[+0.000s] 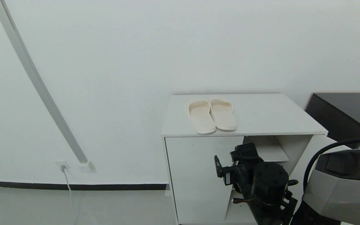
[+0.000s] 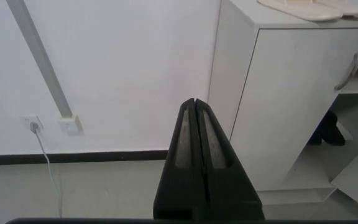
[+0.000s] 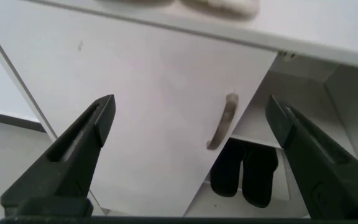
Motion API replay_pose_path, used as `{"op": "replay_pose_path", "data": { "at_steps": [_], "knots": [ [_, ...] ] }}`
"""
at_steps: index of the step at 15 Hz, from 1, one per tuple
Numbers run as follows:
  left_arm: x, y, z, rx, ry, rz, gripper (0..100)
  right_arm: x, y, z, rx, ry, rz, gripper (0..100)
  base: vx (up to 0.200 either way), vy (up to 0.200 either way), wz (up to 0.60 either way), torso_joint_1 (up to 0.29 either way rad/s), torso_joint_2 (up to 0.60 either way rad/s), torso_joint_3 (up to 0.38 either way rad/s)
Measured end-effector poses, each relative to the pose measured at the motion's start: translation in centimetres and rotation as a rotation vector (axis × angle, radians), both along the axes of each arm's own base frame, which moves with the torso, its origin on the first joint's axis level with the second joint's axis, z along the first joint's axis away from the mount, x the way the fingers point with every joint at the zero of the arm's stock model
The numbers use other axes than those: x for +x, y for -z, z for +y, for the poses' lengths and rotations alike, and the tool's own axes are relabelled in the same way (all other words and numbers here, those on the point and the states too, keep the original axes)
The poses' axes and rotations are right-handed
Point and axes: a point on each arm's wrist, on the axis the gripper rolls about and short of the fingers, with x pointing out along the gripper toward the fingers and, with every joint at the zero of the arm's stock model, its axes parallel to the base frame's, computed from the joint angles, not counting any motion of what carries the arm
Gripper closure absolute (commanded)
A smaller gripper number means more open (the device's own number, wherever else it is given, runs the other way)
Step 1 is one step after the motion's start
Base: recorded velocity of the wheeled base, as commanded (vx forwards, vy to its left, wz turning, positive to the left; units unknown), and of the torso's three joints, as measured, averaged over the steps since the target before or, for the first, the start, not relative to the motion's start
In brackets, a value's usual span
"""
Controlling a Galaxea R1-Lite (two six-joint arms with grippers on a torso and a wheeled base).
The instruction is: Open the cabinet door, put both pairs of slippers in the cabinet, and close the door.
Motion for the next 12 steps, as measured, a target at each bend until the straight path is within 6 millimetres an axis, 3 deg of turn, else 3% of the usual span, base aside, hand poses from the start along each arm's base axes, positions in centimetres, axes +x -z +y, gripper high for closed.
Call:
{"op": "replay_pose_path", "data": {
  "at_steps": [12],
  "knots": [
    [0.0, 0.0, 0.0, 0.0, 0.0, 0.0, 100, 0.89, 0.39, -0.71, -0.001, -0.01, 0.01, 0, 0.0, 0.0, 0.0, 0.197, -0.43, -0.234]
  ]
}}
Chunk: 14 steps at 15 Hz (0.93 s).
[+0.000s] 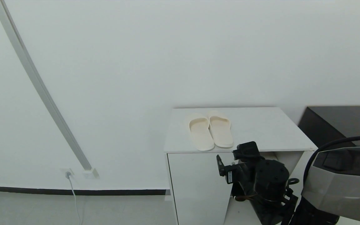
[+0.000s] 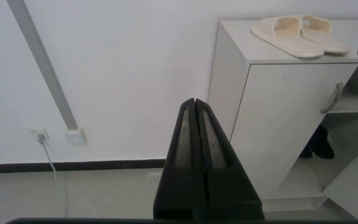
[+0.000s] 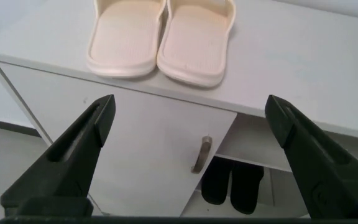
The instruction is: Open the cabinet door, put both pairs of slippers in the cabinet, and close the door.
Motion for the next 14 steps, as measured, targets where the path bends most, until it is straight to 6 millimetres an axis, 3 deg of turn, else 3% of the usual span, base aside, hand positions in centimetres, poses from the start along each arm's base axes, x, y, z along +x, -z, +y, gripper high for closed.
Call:
{"op": "replay_pose_path", "data": {
  "at_steps": [5, 9, 12, 14],
  "knots": [
    [0.0, 0.0, 0.0, 0.0, 0.0, 0.0, 100, 0.5, 0.1, -0.1, -0.001, -0.011, -0.001, 0, 0.0, 0.0, 0.0, 0.017, -0.04, -0.019],
    [0.0, 0.0, 0.0, 0.0, 0.0, 0.0, 100, 2.5, -0.2, 0.5, -0.038, 0.013, 0.047, 0, 0.0, 0.0, 0.0, 0.0, 0.0, 0.0],
    [0.0, 0.0, 0.0, 0.002, 0.001, 0.0, 100, 3.9, -1.9, 1.7, -0.013, 0.022, 0.09, 0, 0.0, 0.0, 0.0, 0.0, 0.0, 0.0],
    [0.0, 0.0, 0.0, 0.002, 0.001, 0.0, 100, 4.4, -3.1, 2.2, 0.015, 0.03, 0.162, 0, 0.2, 0.0, 0.0, 0.0, 0.0, 0.0]
  ]
}}
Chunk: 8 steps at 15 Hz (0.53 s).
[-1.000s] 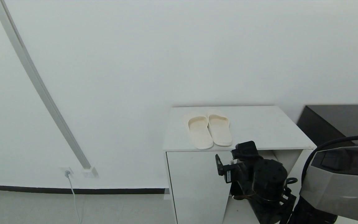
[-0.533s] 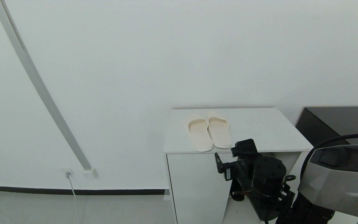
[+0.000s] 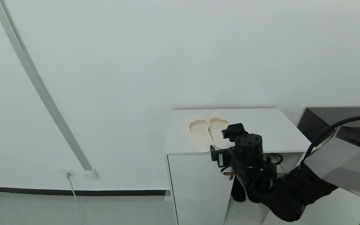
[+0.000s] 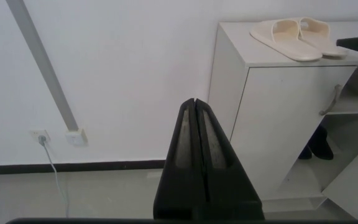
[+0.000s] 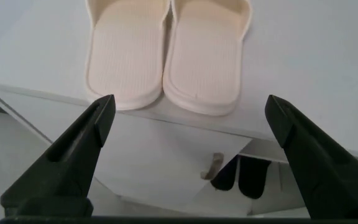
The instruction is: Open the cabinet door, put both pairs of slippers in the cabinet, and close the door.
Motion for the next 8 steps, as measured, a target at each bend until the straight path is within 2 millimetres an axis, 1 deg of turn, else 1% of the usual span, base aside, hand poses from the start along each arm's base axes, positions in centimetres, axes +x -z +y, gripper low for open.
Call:
{"op": "replay_pose_path", "data": {
  "at_steps": [1, 3, 6, 8],
  "knots": [
    [0.0, 0.0, 0.0, 0.001, 0.0, 0.0, 100, -0.1, -0.6, 0.3, 0.021, 0.001, 0.022, 0, 0.2, 0.0, 0.0, -0.017, -0.01, 0.007],
    [0.0, 0.0, 0.0, 0.006, 0.002, 0.001, 100, -0.3, -1.9, 0.8, 0.062, -0.008, 0.009, 0, 0.2, 0.0, 0.0, 0.0, 0.0, 0.005],
    [0.0, 0.0, 0.0, 0.007, 0.002, 0.001, 100, -0.3, -2.1, 0.9, 0.071, -0.011, 0.006, 0, 0.2, 0.0, 0.0, 0.012, 0.0, 0.001],
    [0.0, 0.0, 0.0, 0.006, 0.002, 0.001, 100, -0.3, -1.4, 1.0, 0.076, -0.007, 0.022, 0, 0.0, 0.0, 0.0, 0.0, 0.0, 0.0]
  ]
}}
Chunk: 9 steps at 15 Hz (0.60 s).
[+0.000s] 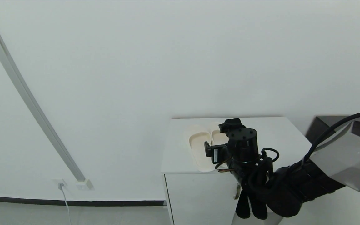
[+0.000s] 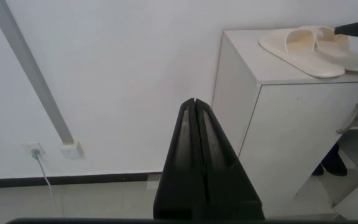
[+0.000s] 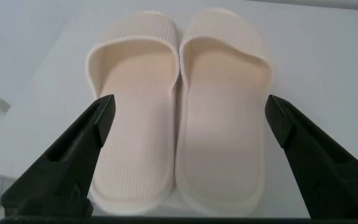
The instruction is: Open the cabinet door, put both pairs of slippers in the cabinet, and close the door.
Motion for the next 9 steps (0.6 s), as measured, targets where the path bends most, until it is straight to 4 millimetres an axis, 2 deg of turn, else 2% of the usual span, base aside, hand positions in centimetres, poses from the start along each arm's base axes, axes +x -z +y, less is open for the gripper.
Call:
{"op": "replay_pose_path", "data": {
  "at_steps": [4, 9],
  "knots": [
    [0.0, 0.0, 0.0, 0.0, -0.001, 0.0, 100, 0.3, 1.8, 0.6, -0.02, -0.016, 0.025, 0, 0.0, 0.0, 0.0, 0.0, 0.0, 0.0],
    [0.0, 0.0, 0.0, 0.0, 0.0, 0.0, 100, 3.4, 2.9, 1.6, 0.008, -0.035, 0.002, 0, 0.0, 0.0, 0.0, 0.0, 0.0, 0.0]
  ]
}}
